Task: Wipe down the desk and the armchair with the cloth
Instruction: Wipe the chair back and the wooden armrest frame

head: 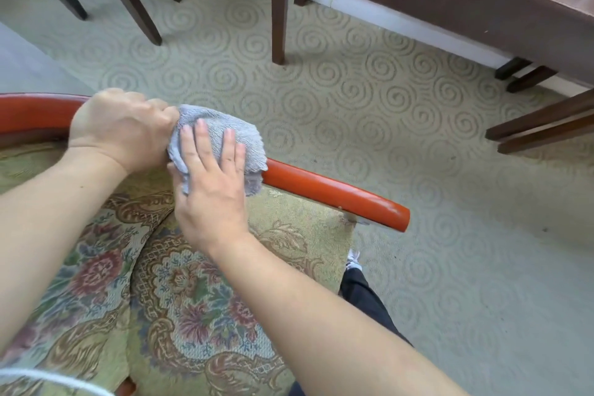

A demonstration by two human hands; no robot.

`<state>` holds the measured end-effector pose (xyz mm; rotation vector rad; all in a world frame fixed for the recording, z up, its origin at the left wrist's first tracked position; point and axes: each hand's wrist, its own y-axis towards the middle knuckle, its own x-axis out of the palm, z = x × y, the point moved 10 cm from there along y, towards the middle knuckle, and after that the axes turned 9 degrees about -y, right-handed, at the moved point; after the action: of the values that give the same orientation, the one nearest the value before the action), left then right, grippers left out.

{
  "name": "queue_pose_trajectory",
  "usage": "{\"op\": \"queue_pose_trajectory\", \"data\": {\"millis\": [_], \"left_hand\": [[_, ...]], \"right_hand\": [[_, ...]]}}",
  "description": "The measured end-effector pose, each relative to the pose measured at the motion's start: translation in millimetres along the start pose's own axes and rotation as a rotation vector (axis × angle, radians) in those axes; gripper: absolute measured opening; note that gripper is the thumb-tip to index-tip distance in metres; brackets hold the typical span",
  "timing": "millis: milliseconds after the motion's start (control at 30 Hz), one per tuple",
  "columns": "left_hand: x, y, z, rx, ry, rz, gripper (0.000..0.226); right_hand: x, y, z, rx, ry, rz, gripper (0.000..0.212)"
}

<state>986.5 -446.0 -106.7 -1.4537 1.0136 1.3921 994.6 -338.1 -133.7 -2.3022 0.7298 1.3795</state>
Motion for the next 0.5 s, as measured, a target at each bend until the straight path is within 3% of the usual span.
{"op": "queue_pose_trajectory", "data": {"millis": [67, 167, 267, 367, 500], "left_hand": [[-1.1, 0.6, 1.8, 0.024, -0.008, -0.002, 0.042], [0.5, -2.0, 1.3, 0.031, 0.000, -0.008, 0.073], [-1.7, -0.2, 1.9, 0.052, 0.000, 0.012, 0.085], [-1.5, 4.3, 5.7, 0.067, -0.028, 0.041, 0.087], [1.0, 1.4, 3.6, 0.043, -0.010, -0.025, 0.088]], "right_hand": [[-4.4, 3.6, 9.2, -0.055, -0.050, -0.029, 0.057], [-23.6, -34.6, 66.0, -0.139, -0.318, -0.049, 0.064], [-57.1, -86.8, 146.6, 0.023, -0.439, 0.012, 0.070], [-79.4, -124.9, 197.1, 0.235, -0.362, 0.072, 0.060], [-57.3, -107.2, 168.5, 0.393, -0.309, 0.103, 0.060]]}}
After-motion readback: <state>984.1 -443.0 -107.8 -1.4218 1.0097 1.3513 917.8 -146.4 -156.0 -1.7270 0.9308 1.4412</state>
